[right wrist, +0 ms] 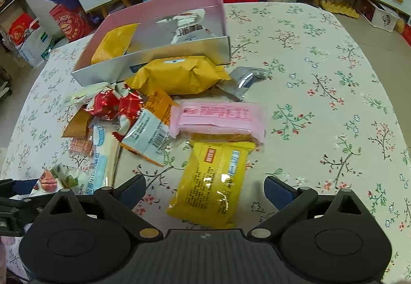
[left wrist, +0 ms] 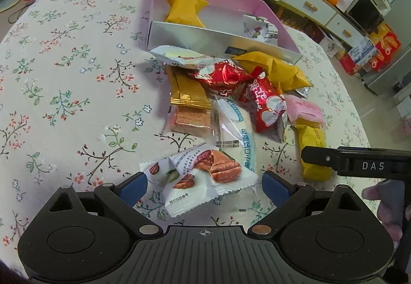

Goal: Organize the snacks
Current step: 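Grasp a white nut-cake pack with the left gripper while the right grasps the yellow biscuit pack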

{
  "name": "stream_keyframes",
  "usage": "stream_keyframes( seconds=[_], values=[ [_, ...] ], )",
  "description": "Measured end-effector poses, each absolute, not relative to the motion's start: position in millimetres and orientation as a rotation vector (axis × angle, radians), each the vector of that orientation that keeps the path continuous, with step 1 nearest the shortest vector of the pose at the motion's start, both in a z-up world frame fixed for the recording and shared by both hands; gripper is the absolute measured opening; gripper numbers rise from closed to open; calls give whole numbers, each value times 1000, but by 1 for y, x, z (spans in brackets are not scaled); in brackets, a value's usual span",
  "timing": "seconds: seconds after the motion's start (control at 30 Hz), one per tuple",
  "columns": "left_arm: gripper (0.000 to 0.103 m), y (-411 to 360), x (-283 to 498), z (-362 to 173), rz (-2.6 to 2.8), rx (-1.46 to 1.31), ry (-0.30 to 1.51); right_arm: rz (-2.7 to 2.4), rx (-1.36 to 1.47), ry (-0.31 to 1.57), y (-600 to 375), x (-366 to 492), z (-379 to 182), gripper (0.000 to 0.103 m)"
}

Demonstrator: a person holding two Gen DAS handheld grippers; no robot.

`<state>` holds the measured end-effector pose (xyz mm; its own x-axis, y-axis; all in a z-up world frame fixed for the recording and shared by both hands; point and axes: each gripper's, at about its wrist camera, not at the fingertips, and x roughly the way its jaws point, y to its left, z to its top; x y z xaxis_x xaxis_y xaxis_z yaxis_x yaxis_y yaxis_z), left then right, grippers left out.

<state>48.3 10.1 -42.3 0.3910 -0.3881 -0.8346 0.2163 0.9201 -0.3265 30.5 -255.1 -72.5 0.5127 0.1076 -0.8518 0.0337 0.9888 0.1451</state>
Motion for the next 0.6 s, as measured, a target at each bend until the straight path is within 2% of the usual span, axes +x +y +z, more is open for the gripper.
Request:
stream_keyframes(
  seconds=[0.13,0.3,0.37,0.6],
  values=[
    [86,7,45,-44,-364,-160,1091,48,128,1046,-250,32,-76,74],
    [81,3,41,-42,-354,-128,1065,44,101,1062,-245,34,-83,74],
    [74,2,39,-40,-357,-112,1046,48,83,1068,-242,34,-86,74],
    [73,-2,38,-37,-355,-61,1026,49,39,1074,-234,34,-91,72]
  ],
)
